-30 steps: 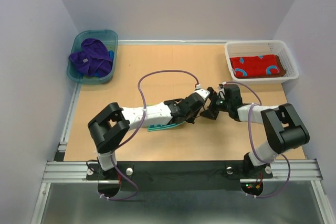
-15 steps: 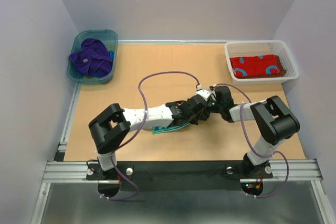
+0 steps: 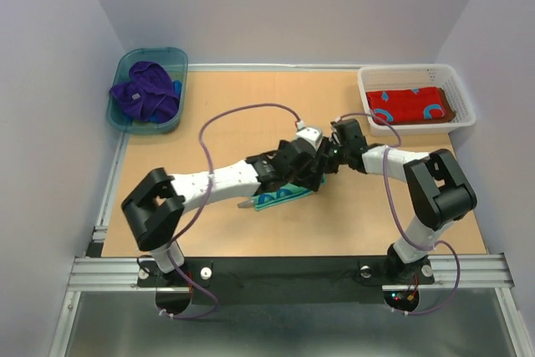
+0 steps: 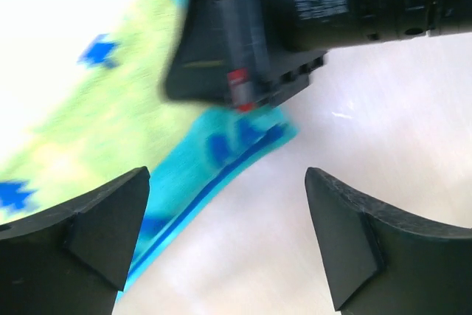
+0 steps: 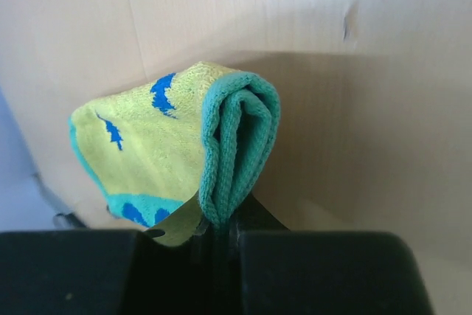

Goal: Fold and stack the towels
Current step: Neatly place the folded towel into the bin

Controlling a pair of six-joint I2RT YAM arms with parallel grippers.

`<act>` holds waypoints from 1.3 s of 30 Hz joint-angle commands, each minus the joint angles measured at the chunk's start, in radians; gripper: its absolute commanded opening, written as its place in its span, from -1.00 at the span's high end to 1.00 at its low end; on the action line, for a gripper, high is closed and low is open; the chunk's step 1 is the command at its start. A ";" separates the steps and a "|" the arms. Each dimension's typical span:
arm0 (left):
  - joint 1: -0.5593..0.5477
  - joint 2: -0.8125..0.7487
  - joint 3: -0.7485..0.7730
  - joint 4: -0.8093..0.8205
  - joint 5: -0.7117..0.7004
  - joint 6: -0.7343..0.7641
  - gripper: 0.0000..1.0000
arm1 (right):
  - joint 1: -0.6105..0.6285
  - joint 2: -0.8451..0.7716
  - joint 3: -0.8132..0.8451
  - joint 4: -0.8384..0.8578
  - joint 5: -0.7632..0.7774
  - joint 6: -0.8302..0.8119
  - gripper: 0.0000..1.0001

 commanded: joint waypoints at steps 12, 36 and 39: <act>0.604 -0.421 -0.198 -0.103 0.073 0.217 -0.97 | -0.073 -0.031 0.631 -0.635 0.576 -0.669 0.99; 0.686 -0.294 -0.230 -0.069 -0.020 0.197 -0.97 | -0.424 0.285 1.158 -0.692 0.815 -0.926 0.99; 0.686 -0.285 -0.230 -0.069 -0.017 0.198 -0.97 | -0.429 0.309 1.183 -0.686 0.847 -0.955 0.99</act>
